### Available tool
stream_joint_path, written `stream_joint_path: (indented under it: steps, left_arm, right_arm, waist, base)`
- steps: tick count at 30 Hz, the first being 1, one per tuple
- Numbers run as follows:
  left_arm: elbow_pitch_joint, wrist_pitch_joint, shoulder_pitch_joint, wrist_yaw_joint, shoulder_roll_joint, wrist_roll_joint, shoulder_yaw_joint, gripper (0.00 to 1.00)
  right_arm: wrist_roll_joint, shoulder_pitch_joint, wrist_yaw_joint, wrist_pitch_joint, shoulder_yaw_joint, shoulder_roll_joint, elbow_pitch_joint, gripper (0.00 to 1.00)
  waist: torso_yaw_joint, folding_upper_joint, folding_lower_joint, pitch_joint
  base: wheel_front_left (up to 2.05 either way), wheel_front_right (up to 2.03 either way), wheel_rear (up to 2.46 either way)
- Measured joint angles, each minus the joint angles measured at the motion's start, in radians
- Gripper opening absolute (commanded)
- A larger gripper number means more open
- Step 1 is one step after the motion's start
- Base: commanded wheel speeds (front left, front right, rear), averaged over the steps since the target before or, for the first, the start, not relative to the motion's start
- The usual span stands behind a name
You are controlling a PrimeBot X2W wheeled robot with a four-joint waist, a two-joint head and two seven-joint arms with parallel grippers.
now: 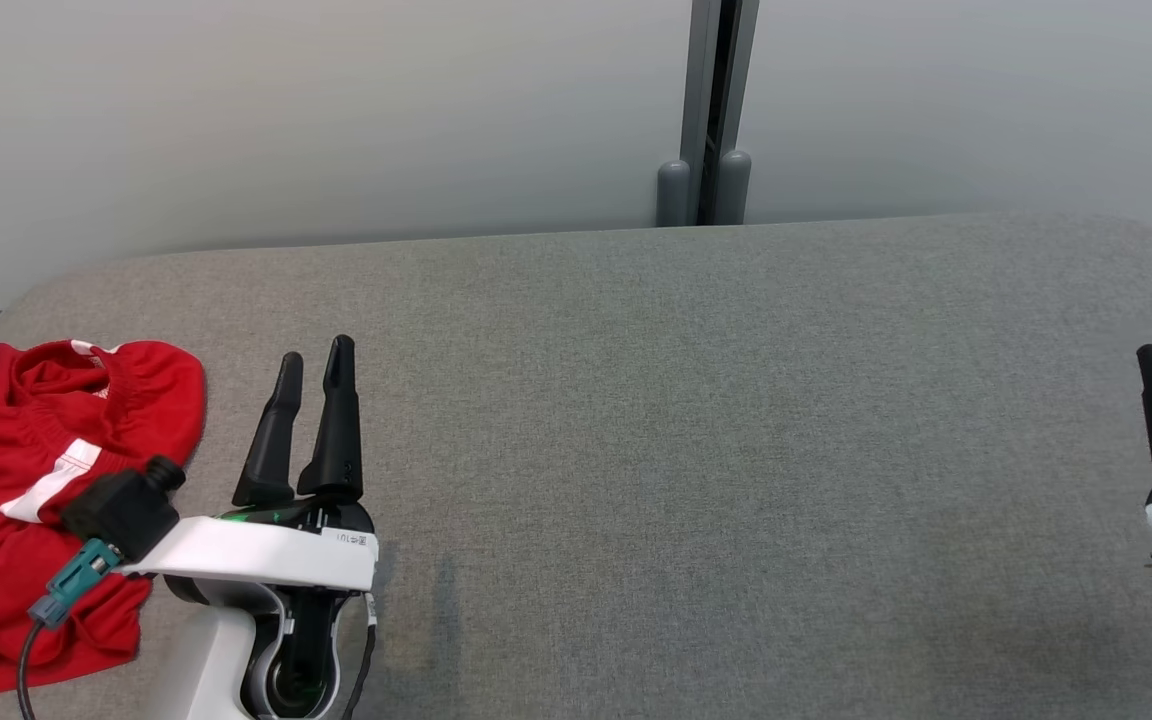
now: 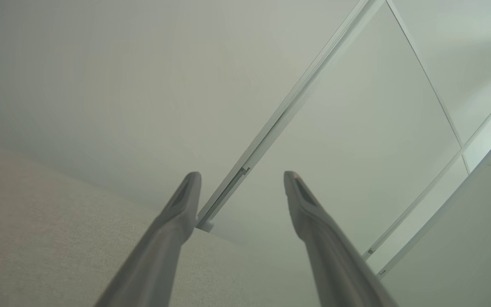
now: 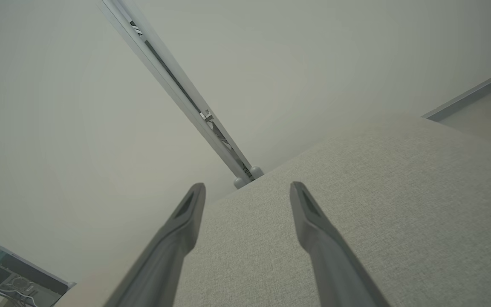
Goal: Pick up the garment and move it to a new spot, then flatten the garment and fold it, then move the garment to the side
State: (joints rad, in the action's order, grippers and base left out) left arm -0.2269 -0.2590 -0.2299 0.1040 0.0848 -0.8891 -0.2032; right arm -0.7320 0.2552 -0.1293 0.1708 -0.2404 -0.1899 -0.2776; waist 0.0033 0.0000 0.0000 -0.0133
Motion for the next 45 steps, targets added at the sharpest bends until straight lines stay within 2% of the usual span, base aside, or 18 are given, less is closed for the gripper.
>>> stream_joint_path:
  steps: [19,33,45]
  left_arm:
    - [-0.056,0.031,-0.001,-0.045,0.017,0.261,0.033,1.0]
    - [-0.08,0.061,-0.006,-0.067,0.027,0.401,0.047,1.0]
    - [-0.085,0.071,-0.003,-0.088,0.033,0.513,0.047,1.0]
  right_arm:
    - [0.304,-0.038,0.0,-0.137,0.13,0.031,0.049,1.0]
    - [0.441,-0.082,0.0,-0.221,0.157,0.072,0.105,1.0]
    - [0.498,-0.104,0.0,-0.284,0.184,0.098,0.094,1.0]
  waist:
    - [0.0,0.0,0.0,0.002]
    - [0.001,0.0,0.0,-0.004]
    - [0.001,0.0,0.0,-0.007]
  base:
    - [0.0,0.0,0.0]
    - [0.0,0.0,0.0]
    - [0.0,0.0,0.0]
